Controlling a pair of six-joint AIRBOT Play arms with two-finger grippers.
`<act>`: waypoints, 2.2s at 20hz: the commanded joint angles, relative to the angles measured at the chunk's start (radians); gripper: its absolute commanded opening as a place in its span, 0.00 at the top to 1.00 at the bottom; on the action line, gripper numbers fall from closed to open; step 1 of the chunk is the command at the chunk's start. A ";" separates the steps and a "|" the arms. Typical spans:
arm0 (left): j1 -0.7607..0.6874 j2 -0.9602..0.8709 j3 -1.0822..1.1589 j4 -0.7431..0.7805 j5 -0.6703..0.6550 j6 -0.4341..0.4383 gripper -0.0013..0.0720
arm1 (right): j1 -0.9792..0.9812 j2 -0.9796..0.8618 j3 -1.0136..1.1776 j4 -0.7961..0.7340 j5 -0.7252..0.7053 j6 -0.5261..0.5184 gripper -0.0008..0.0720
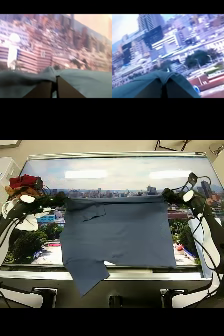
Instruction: Fold the clothes and pants, and hang the long-sleeved shirts on hangers.
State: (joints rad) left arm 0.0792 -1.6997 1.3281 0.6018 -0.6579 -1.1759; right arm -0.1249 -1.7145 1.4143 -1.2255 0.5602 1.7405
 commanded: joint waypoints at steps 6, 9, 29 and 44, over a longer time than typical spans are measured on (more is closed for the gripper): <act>-0.006 -0.026 0.093 -0.010 -0.105 0.025 0.95 | -0.054 -0.019 0.076 0.010 0.221 0.010 0.94; 0.061 0.024 0.137 0.089 -0.555 -0.006 0.95 | -0.096 0.047 0.135 -0.040 0.623 -0.130 0.94; 0.046 0.039 -0.052 0.386 -0.871 -0.205 0.21 | -0.121 0.050 0.045 -0.176 1.004 -0.163 0.30; 0.029 0.617 -0.898 0.342 -0.740 -0.151 0.20 | -0.419 0.339 -0.371 -0.170 1.030 -0.209 0.17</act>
State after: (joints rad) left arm 0.1463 -1.1393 0.5629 1.0100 -1.4479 -1.3418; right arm -0.5377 -1.3884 1.0851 -1.3979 1.5993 1.5402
